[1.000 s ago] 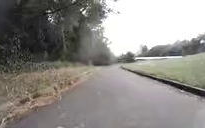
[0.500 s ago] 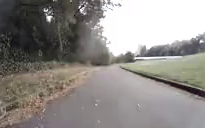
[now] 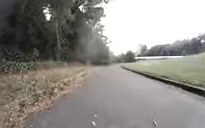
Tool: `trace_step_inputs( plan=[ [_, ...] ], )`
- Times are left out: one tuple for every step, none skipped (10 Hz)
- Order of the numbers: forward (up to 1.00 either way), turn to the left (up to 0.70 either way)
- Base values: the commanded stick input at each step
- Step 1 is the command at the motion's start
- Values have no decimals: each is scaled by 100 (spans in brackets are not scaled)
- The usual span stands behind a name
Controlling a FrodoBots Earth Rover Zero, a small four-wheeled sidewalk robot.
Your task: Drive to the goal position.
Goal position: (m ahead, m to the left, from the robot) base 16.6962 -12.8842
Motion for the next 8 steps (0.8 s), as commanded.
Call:
trace_step_inputs(
  plan=[
    [100, -16],
    [100, -11],
    [100, -5],
    [100, -3],
    [100, -8],
    [100, -25],
    [100, -25],
    [100, -25]
  ],
)
